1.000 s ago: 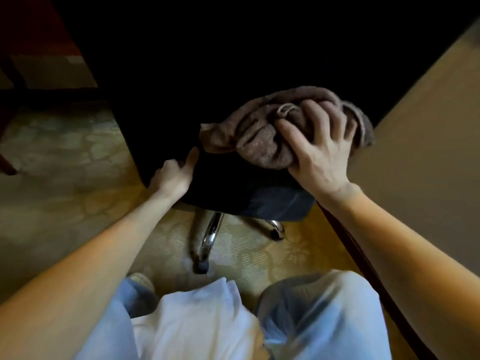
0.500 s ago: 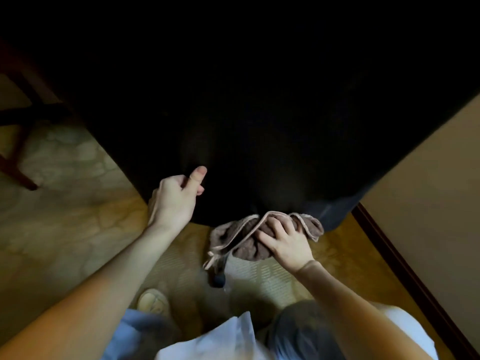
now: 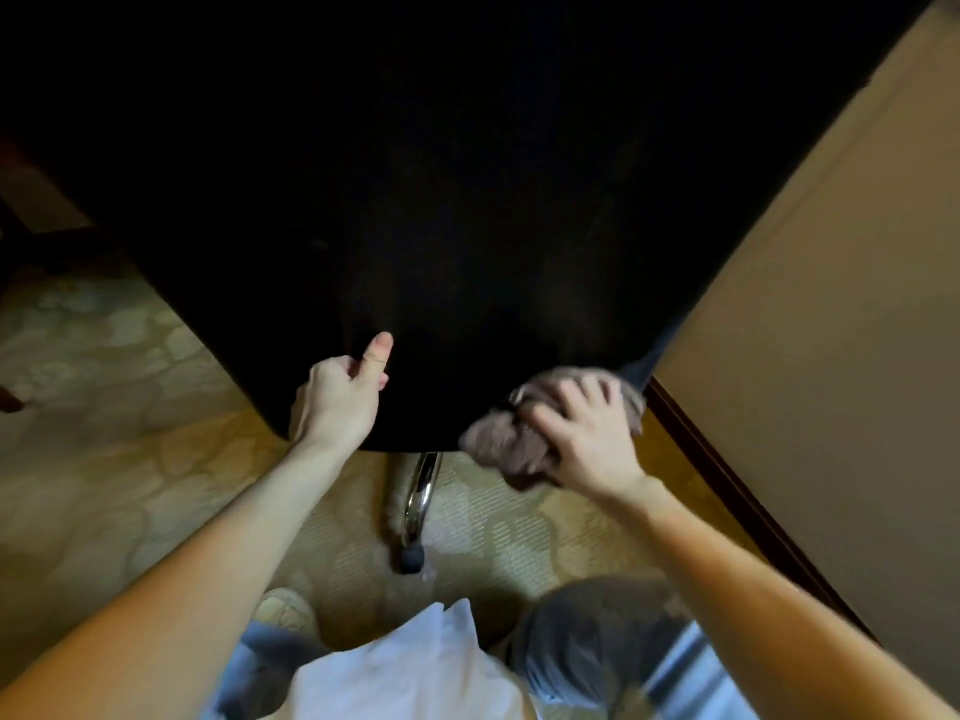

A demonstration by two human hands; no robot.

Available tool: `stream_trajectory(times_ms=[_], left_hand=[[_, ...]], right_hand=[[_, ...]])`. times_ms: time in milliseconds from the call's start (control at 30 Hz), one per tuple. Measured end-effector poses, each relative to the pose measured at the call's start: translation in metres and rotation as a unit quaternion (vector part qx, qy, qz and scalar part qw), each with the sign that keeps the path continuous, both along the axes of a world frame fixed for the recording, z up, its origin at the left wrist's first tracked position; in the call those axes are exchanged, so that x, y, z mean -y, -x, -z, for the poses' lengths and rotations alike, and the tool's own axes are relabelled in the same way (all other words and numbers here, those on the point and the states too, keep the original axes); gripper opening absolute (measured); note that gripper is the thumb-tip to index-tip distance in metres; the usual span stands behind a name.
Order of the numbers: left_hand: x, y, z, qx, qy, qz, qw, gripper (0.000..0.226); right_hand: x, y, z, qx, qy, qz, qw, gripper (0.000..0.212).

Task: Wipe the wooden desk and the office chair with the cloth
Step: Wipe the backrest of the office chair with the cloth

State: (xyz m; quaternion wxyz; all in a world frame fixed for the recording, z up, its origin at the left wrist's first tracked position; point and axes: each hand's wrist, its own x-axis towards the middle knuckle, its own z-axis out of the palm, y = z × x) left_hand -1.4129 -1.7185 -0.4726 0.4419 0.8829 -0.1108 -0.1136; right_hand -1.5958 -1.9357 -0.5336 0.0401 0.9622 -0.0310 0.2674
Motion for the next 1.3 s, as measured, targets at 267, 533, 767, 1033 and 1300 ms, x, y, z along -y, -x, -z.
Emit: stream_trajectory(times_ms=[267, 533, 767, 1033, 1300], left_hand=[[0.004, 0.004, 0.001, -0.067, 0.083, -0.040, 0.994, 0.050], [0.009, -0.004, 0.007, -0.048, 0.093, -0.062, 0.993, 0.066], [0.013, -0.011, 0.009, -0.058, 0.122, -0.084, 0.987, 0.052], [0.016, -0.009, 0.011, -0.036, 0.103, -0.079, 0.991, 0.062], [0.018, -0.004, 0.007, -0.062, 0.139, -0.126, 0.980, 0.061]], right_hand=[[0.033, -0.007, -0.124, 0.288, 0.073, 0.020, 0.955, 0.025], [0.035, -0.014, 0.014, 0.208, 0.013, 0.033, 0.977, 0.028], [0.004, -0.015, 0.127, 0.149, -0.142, 0.072, 0.976, 0.028], [0.005, 0.008, 0.168, -0.075, -0.169, 0.081, 0.979, 0.039], [0.027, 0.045, 0.033, 0.061, -0.193, 0.043, 0.978, 0.058]])
